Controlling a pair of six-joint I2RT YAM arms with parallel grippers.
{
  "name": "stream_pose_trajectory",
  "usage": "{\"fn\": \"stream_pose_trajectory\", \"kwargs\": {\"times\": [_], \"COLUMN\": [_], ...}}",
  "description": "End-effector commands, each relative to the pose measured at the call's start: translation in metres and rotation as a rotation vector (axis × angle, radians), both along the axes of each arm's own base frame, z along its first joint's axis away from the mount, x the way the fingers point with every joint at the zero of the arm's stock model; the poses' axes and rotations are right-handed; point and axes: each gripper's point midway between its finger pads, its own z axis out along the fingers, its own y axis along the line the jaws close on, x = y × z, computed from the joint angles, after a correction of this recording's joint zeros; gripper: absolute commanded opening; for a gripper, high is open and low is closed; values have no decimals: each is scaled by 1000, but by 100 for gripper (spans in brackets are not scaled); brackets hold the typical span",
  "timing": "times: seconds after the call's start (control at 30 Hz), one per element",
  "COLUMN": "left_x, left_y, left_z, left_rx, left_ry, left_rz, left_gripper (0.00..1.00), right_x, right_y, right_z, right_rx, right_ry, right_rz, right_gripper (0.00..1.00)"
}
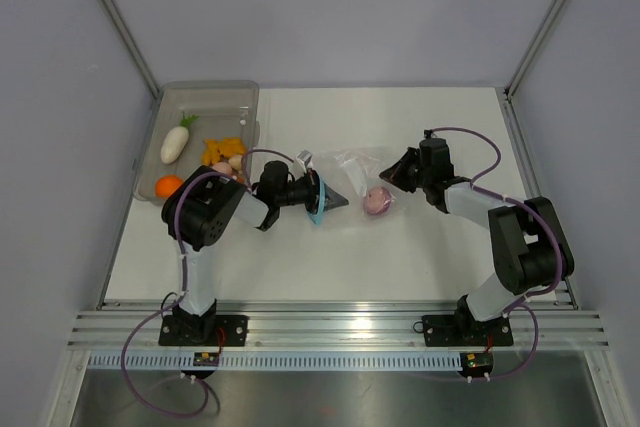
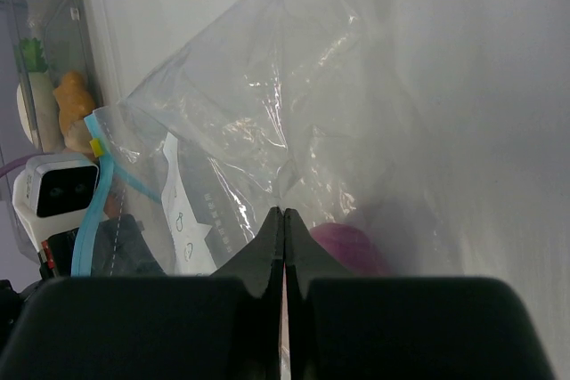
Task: Open the zip-top bag and remove the fake food
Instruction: Adjust the fake vegetable in the zipper food storage bag.
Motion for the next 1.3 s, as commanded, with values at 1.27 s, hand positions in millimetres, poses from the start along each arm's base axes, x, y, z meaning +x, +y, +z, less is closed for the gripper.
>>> {"fn": "stream_pose_trajectory", "kwargs": {"times": [1.27], "left_x": [16], "left_y": [-3], "left_z": [-36], "left_rx": [253], "left_ry": [-60], "left_rz": [46], "left_gripper": [21], "right_x": [3], "right_y": [-30], "right_z": [33], "right_rx": [-117], "right_ry": [-92], "right_rz": [-107], "right_gripper": [0]}}
